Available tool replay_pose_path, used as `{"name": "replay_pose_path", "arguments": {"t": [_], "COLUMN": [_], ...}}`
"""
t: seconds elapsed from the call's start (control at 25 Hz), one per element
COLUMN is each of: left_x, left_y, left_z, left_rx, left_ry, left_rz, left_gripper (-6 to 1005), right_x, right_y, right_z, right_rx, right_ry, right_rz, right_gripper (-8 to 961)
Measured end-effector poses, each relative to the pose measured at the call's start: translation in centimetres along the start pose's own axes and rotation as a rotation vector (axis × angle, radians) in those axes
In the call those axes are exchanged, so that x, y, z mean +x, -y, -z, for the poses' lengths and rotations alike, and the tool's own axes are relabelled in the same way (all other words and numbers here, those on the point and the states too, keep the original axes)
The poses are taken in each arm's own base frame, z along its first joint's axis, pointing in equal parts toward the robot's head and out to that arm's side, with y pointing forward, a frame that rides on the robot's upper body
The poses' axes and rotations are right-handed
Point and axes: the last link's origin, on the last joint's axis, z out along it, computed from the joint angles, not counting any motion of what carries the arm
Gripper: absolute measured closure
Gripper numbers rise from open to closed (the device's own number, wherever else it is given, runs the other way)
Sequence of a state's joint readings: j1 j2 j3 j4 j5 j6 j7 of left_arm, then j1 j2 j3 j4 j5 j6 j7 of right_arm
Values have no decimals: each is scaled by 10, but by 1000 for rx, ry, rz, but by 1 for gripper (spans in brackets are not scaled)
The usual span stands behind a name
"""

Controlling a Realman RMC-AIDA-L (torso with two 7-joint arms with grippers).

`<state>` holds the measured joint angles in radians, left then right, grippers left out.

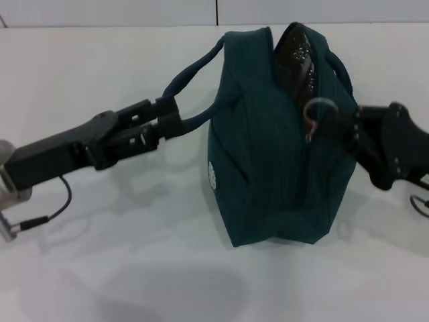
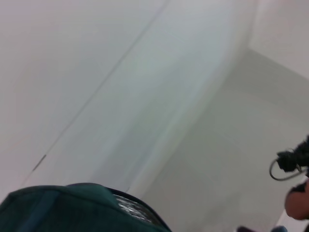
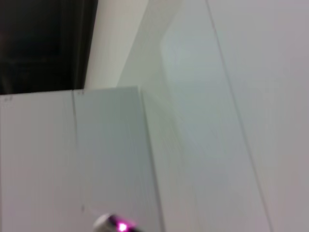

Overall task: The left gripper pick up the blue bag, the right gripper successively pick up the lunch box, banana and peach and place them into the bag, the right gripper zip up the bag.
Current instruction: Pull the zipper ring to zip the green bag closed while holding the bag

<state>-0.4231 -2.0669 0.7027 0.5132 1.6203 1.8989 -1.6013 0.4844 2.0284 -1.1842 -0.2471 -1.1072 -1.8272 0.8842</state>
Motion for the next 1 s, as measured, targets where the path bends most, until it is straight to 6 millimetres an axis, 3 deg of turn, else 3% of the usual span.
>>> {"name": "replay_pose_path", "arguments": {"t": [0.2, 0.64, 1.0], "left_x": [-11, -38, -38], "left_y": [-6, 2, 11], "left_z": [10, 12, 5], "left_rx": [-1, 98, 128], "left_ry": [-2, -14, -7], "left_rz": [-38, -78, -118], "left_gripper": [110, 110, 118], "right_x": [-10, -14, -22], "right_y": [13, 32, 42], "right_z": [-15, -61, -83], "right_rx": [5, -67, -88], "right_ry": [32, -59, -67], "right_rz": [-16, -59, -17], "right_gripper": [946, 946, 945]}}
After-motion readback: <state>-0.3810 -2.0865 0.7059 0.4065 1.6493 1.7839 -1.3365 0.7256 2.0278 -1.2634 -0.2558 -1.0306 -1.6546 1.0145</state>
